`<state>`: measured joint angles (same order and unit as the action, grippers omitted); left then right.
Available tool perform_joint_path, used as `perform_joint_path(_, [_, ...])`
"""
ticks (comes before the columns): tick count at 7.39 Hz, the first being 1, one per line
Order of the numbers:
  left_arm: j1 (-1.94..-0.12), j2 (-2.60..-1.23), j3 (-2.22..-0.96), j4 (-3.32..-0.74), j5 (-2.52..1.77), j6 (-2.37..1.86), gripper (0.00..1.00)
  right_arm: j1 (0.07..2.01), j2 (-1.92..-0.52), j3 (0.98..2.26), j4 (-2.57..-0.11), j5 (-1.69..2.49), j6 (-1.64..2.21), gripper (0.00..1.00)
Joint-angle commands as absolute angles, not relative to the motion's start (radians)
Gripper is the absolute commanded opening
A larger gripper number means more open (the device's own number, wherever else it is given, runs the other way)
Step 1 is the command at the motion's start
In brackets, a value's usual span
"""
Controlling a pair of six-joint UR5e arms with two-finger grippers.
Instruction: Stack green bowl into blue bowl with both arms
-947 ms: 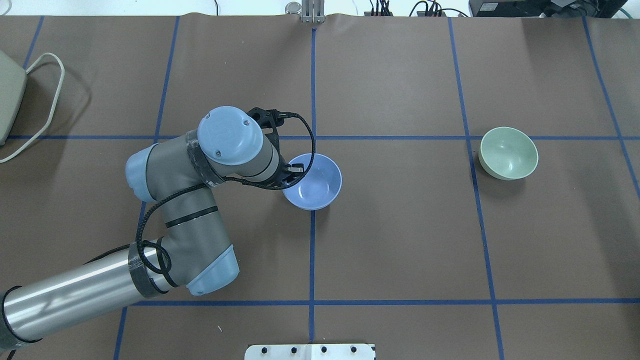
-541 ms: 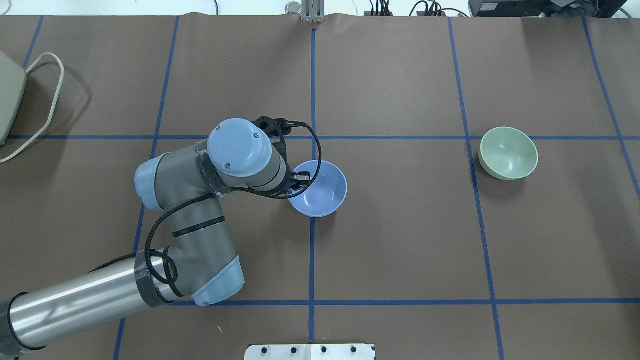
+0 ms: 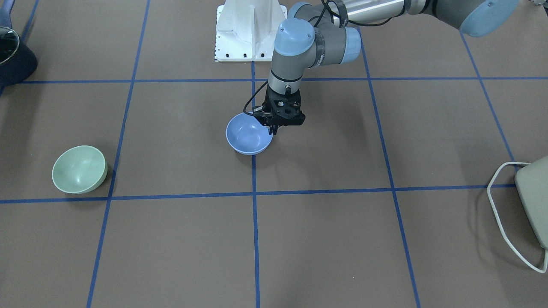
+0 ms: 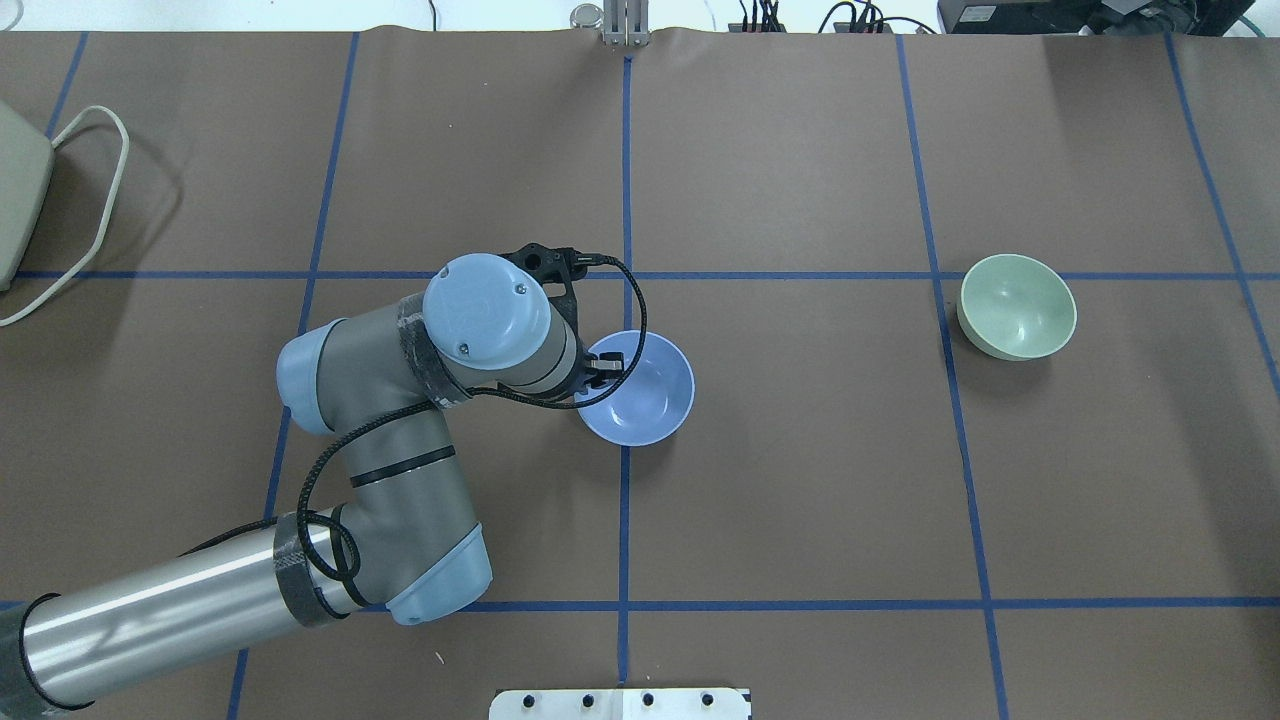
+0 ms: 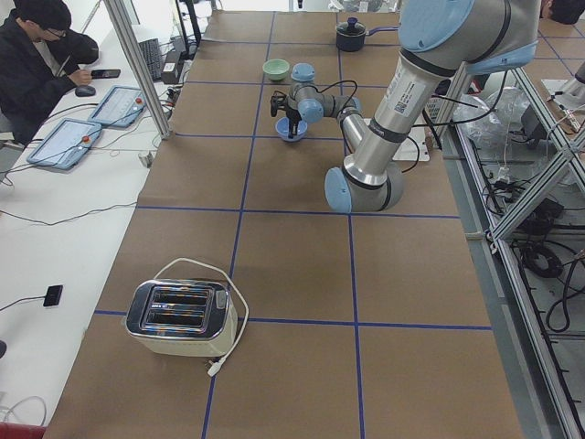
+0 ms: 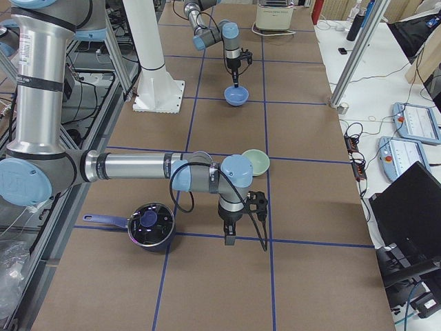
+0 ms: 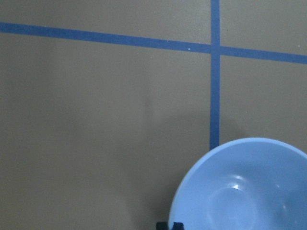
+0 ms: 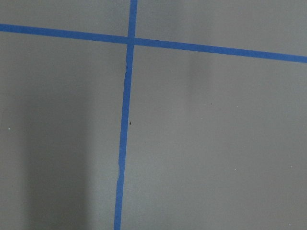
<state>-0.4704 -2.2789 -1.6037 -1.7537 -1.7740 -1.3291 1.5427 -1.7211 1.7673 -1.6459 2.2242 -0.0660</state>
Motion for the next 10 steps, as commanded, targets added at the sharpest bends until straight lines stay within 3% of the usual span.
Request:
perform_joint_path(1, [-0.469,-2.278,-1.626,-1.753,-1.773,-1.324,0.98,1.542,-1.72,1.767,-1.646,2.226,-0.066,1.0])
perform_joint_path(4, [-0.578,-2.218,-1.802,-1.618,-1.875,-1.283,0.98,1.531,-1.649,1.779,-1.644,2.29,-0.063,1.0])
perform_joint_path(6, [-0.708,-2.075,-1.967,-1.507,-1.92,-1.021,0.98,1.477,-1.588,1.83,-1.644,2.295,-0.043,1.0])
perform_joint_path(10, [-1.138,-1.733,-2.005,-1.511,-2.164,-0.418,0.98,1.287,-1.546,1.954,-1.643,2.293,0.345,1.0])
